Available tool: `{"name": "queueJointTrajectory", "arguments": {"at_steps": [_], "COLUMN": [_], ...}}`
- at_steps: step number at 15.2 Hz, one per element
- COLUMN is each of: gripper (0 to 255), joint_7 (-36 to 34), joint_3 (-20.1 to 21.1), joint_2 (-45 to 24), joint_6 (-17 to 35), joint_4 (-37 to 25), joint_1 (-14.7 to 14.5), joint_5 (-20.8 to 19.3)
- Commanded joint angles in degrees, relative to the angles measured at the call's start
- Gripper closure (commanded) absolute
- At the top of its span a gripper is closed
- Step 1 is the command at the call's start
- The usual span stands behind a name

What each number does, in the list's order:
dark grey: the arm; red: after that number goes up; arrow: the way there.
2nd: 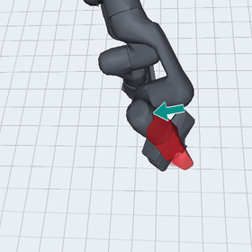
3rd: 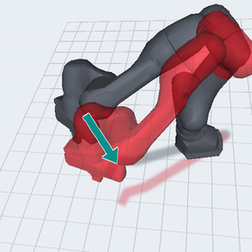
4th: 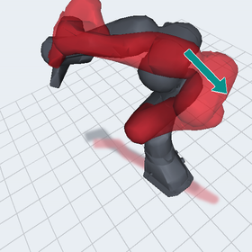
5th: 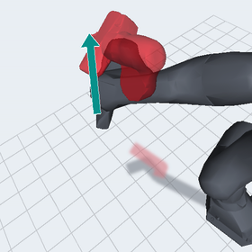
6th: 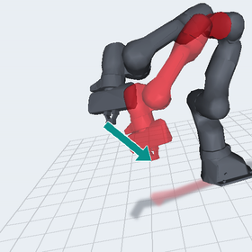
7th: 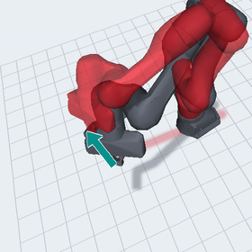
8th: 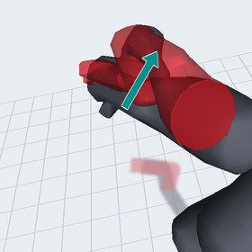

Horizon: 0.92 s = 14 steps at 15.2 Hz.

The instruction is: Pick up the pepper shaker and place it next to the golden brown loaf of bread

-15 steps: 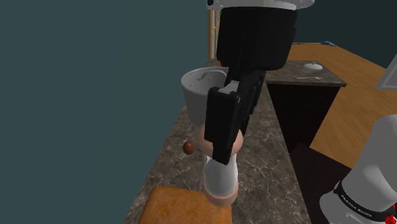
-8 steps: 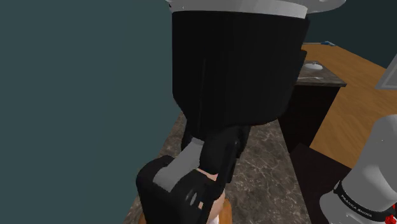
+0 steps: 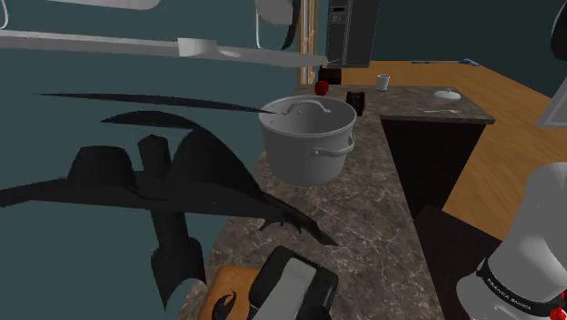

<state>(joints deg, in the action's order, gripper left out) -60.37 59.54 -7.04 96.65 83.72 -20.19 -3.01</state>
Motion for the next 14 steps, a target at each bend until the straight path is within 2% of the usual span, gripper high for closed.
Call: {"name": "queueJointTrajectory", "arguments": {"at_steps": [1, 2, 14], "gripper": [255, 255, 255], "joint_7": [-5.3, -6.6, -4.9], "joint_3": [0.7, 0.1, 0.2], "joint_2": [-7.1, -9.2, -5.6], "joint_6": [-1.4, -2.2, 8.5], "joint_4": [-5.4, -7.4, 5.5], "joint_1": [-5.4, -7.9, -3.7], "joint_5": [-7.3, -9.2, -5.8]}}
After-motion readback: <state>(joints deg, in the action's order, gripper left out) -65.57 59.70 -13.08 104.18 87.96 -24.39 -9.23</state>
